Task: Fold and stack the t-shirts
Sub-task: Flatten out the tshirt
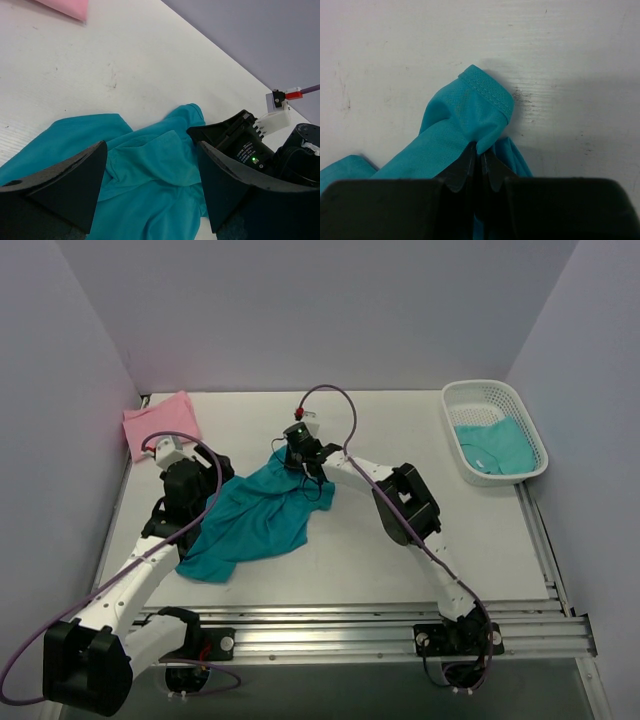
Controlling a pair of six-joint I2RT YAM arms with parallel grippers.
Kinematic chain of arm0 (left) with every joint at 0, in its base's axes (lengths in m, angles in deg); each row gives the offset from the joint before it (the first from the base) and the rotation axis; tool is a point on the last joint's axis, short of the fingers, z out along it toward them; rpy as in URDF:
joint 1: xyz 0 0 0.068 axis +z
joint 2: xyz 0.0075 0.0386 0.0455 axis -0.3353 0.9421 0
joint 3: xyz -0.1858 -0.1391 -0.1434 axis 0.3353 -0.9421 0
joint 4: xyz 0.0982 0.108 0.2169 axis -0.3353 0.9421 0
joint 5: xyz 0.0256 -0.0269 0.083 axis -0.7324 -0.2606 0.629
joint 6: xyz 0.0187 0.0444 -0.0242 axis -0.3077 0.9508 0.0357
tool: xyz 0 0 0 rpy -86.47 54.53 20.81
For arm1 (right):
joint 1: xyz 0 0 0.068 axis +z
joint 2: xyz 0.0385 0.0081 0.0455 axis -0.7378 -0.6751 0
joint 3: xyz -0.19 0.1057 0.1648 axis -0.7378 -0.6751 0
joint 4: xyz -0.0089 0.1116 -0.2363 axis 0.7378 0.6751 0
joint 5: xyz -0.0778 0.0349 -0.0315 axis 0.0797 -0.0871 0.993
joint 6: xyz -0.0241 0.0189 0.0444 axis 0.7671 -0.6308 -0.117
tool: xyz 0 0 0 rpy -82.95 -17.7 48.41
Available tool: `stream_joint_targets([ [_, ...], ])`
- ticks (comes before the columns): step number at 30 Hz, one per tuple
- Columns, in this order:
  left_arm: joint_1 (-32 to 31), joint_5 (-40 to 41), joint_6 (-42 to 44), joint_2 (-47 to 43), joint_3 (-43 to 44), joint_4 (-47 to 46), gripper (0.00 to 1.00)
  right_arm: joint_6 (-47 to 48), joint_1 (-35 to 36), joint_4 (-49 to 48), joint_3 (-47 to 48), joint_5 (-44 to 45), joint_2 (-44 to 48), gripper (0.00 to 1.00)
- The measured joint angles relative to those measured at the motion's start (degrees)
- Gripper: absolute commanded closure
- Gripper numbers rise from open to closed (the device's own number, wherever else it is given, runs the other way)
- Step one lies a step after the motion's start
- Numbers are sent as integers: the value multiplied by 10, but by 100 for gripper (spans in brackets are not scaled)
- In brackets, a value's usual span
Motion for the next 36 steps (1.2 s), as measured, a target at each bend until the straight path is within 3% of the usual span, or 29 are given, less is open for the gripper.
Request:
stream_joint_targets([
  [9, 0, -19, -30, -28, 0, 14, 21, 18, -30, 10, -74, 28, 107, 100],
  [16, -2, -29, -41, -33, 0, 11, 21, 25, -160, 4, -216, 88, 295, 100],
  [23, -21, -52, -44, 94, 1, -23, 23, 26, -212, -5, -322, 130, 383, 100],
  [24, -26, -57, -43, 120, 3, -26, 25, 26, -212, -5, -329, 130, 382, 89],
  [25, -32, -62, -43, 147, 7, -27, 25, 27, -211, -4, -333, 128, 379, 51],
  [28, -50, -71, -42, 203, 18, -32, 25, 29, -211, -4, -336, 124, 371, 1],
  [36, -81, -71, -38, 219, 34, -69, 25, 36, -210, 2, -338, 133, 373, 0],
])
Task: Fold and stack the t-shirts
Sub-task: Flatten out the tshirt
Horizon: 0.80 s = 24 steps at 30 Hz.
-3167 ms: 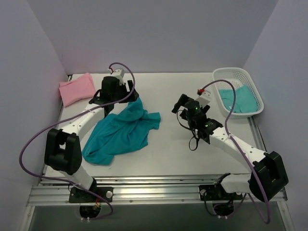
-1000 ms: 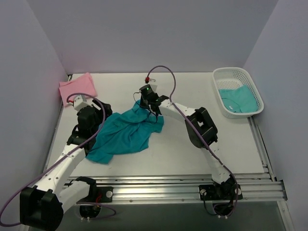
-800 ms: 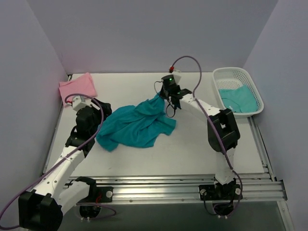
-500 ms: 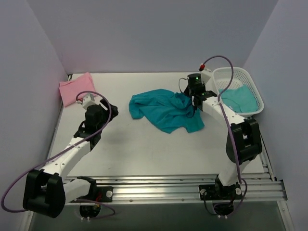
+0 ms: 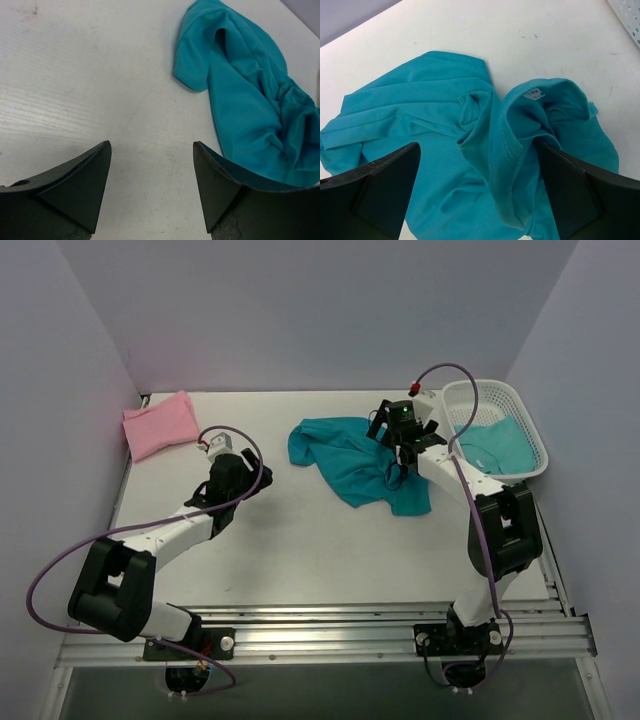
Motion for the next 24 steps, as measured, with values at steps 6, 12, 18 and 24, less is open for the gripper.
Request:
stream_joint_targets([
  [6, -3, -1, 0, 14, 3, -33, 25, -2, 30, 15, 18, 7, 2, 2],
  [12, -3, -6, 2, 23, 3, -40, 26, -3, 105, 28, 108, 24, -26, 2],
  [18, -2, -8, 5, 23, 3, -42, 25, -11, 144, 24, 182, 28, -92, 3],
  [24, -2, -9, 9, 15, -1, -46, 25, -16, 137, 33, 174, 31, -159, 4],
])
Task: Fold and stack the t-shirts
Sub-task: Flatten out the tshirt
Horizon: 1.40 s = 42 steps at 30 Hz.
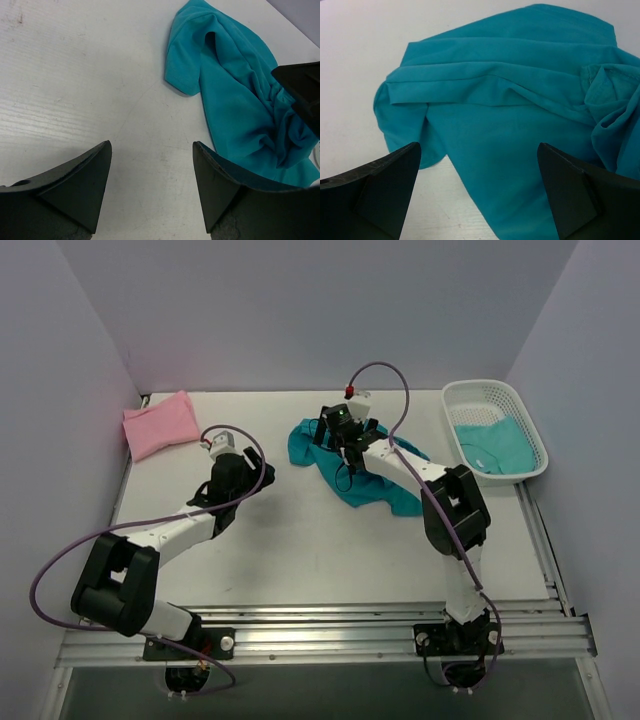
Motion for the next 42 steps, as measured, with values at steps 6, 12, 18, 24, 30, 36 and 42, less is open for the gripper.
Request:
stream_joint_targets([
  [6, 1, -2, 1, 0, 0, -1, 25, -1, -11, -1, -10, 0, -16, 4],
  [12, 4, -2, 2, 0, 0, -1, 25, -1, -43, -18, -71, -1, -5, 4],
  [18, 5, -3, 5, 0, 0, -4, 25, -1, -115, -23, -160, -9, 43, 4],
  [24, 5, -6, 6, 6, 0, -8, 26, 2, -136, -28, -177, -10, 93, 4],
  [30, 5, -9, 6, 8, 0, -8, 26, 3, -131, -36, -178, -14, 120, 3],
  [36, 5, -10, 6, 13, 0, -9, 26, 3, -131, -40, -187, -15, 120, 4],
  [42, 5, -11, 6, 17, 0, -10, 26, 3, -142, -40, -201, -18, 120, 4],
])
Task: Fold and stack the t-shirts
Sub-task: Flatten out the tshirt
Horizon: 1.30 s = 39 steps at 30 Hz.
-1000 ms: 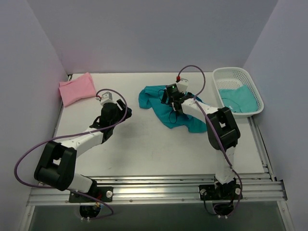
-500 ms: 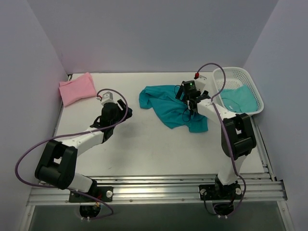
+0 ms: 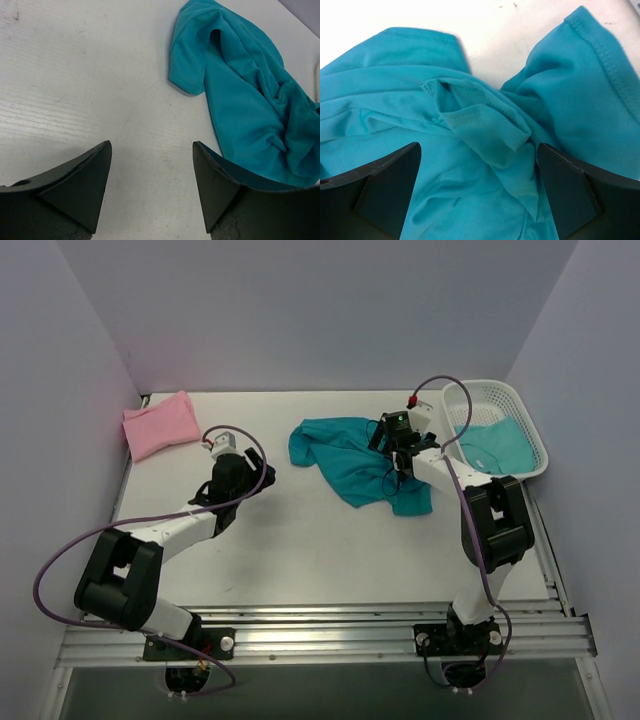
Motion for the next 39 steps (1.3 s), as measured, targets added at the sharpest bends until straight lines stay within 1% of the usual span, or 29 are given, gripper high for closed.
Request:
stream_joint_targets([
  [7, 0, -1, 0, 0, 0, -3, 26, 2, -19, -9, 0, -7, 0, 5],
  [19, 0, -3, 0, 18, 1, -11, 26, 4, -26, -21, 1, -32, -23, 21],
  [21, 0, -4, 0, 24, 3, -12, 26, 4, -26, -22, 3, -37, -25, 30],
  [22, 0, -5, 0, 26, 3, -12, 26, 5, -26, -22, 5, -38, -27, 36],
  [23, 0, -6, 0, 28, 4, -12, 26, 5, -26, -23, 8, -40, -28, 57],
  [25, 0, -6, 0, 30, 5, -13, 26, 9, -26, -25, 12, -45, -29, 71],
  [26, 0, -6, 0, 31, 6, -13, 26, 9, -26, -26, 13, -47, -29, 86],
  [28, 0, -6, 0, 35, 12, -14, 26, 11, -26, -28, 16, -50, -30, 97],
  [29, 0, -6, 0, 38, 15, -15, 26, 11, -26, -30, 17, -51, -30, 100],
  [35, 0, -6, 0, 66, 37, -17, 26, 11, -26, -32, 18, -56, -30, 100],
  [39, 0, -5, 2, 107, 69, -20, 26, 11, -26, -35, 18, -58, -37, 100],
])
